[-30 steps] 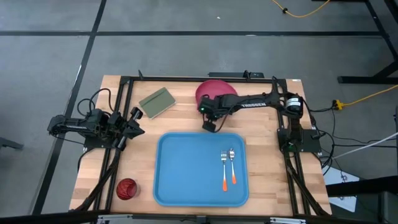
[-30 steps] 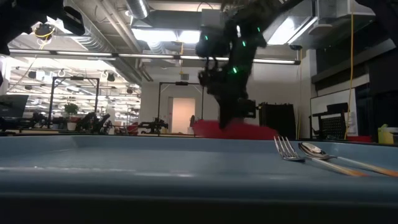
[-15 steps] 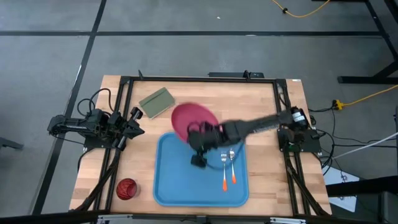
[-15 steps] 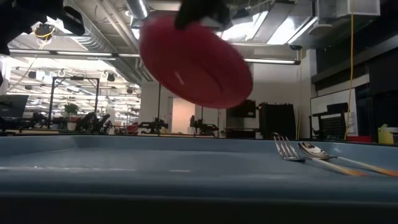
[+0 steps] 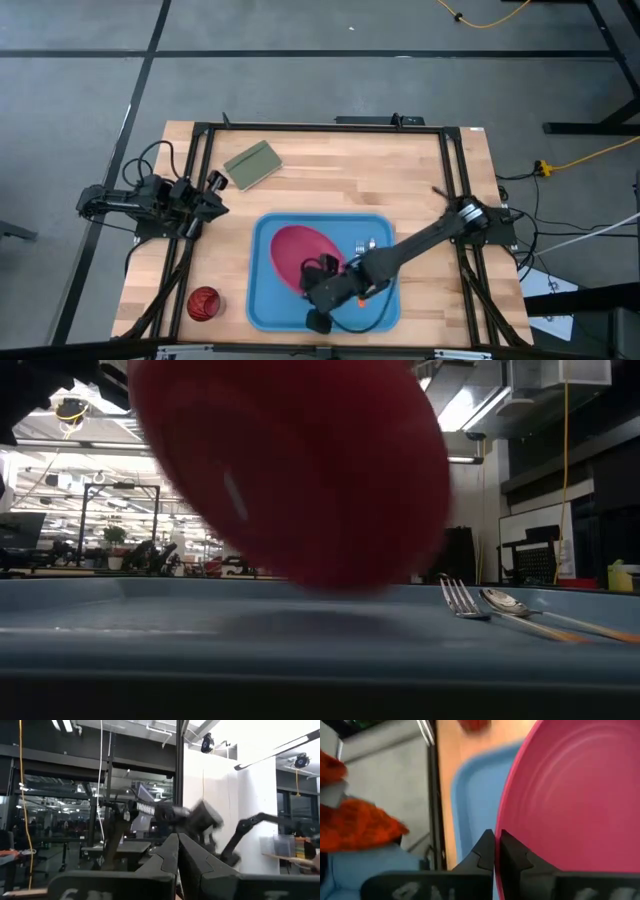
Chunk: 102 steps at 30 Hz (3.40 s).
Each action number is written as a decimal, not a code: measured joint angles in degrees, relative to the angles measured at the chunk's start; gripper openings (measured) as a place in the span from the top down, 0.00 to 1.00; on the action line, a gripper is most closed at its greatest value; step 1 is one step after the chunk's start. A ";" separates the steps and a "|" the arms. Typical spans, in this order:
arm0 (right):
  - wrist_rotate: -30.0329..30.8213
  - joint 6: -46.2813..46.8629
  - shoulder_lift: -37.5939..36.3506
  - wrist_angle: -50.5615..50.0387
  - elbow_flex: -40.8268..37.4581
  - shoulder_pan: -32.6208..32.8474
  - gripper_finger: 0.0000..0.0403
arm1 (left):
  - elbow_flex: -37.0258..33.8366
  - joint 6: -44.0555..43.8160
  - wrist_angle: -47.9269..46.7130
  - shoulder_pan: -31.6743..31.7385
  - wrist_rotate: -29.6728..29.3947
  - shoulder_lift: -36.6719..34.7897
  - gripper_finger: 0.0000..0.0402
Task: Pick and place plate/cup/fork/spoon on tray
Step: Put the pink plate on the blue tray
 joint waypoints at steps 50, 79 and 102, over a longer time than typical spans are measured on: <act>-13.43 8.42 5.84 3.70 2.00 -4.30 0.85 | 0.00 -0.23 -0.18 0.00 5.89 0.01 1.00; -18.21 13.60 13.83 15.57 2.01 2.92 0.99 | 0.00 -0.13 -0.11 0.00 5.65 0.02 1.00; -16.49 5.79 13.83 3.19 1.97 0.84 1.00 | 0.00 -0.11 -0.12 0.00 5.71 0.02 1.00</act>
